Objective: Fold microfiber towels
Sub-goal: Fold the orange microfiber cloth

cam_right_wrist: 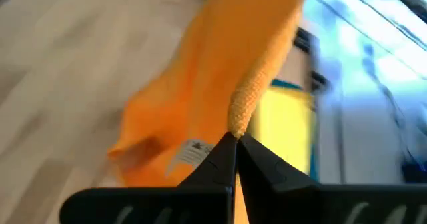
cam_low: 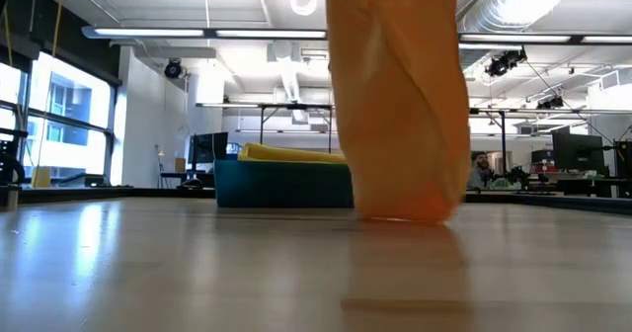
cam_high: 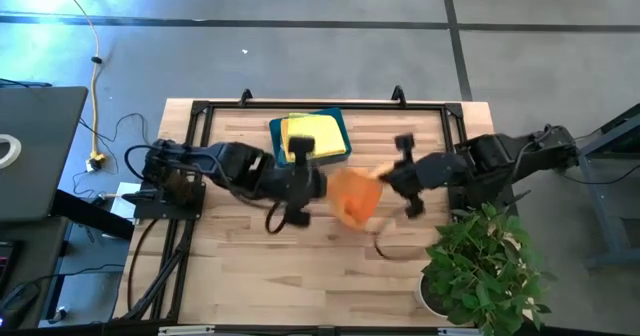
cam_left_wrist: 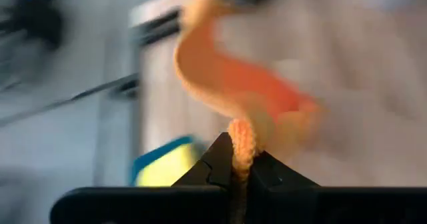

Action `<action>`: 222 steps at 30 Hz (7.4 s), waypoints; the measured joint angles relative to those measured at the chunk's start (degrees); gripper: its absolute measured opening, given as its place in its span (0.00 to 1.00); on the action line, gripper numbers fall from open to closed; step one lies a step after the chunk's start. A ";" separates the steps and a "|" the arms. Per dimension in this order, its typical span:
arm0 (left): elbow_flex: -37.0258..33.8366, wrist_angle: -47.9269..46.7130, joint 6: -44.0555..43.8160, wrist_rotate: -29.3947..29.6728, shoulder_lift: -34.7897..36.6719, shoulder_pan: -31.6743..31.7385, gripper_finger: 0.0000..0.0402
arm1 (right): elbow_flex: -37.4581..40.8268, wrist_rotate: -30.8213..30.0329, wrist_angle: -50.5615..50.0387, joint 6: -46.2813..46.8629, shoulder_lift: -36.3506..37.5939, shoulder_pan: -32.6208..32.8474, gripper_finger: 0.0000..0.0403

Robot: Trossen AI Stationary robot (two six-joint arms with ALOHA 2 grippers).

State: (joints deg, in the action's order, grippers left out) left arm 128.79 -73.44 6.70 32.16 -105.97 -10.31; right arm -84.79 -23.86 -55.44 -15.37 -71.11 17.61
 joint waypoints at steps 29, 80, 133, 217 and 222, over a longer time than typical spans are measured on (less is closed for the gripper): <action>0.00 -6.98 6.74 16.15 -0.46 -0.84 0.01 | 0.10 -22.98 0.37 -11.23 -0.91 0.11 0.00; -44.19 33.49 -30.56 -20.04 -0.96 -14.43 0.00 | 16.00 9.79 7.46 19.90 -16.71 15.46 0.00; -55.01 32.77 -37.45 -18.82 -5.48 -3.73 0.00 | 33.16 19.61 41.51 10.51 -19.73 2.43 0.23; -55.87 44.99 -45.56 -25.83 -9.03 -8.25 0.25 | 33.02 -2.71 25.28 50.04 -29.94 17.94 0.23; -55.97 49.03 -54.18 -27.08 -9.23 -8.81 0.25 | 33.14 -7.06 20.46 43.49 -30.05 14.22 0.23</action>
State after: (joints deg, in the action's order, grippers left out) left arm 72.83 -24.41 -47.48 5.08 -115.21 -19.11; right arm -51.66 -30.92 -34.99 28.12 -101.16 31.83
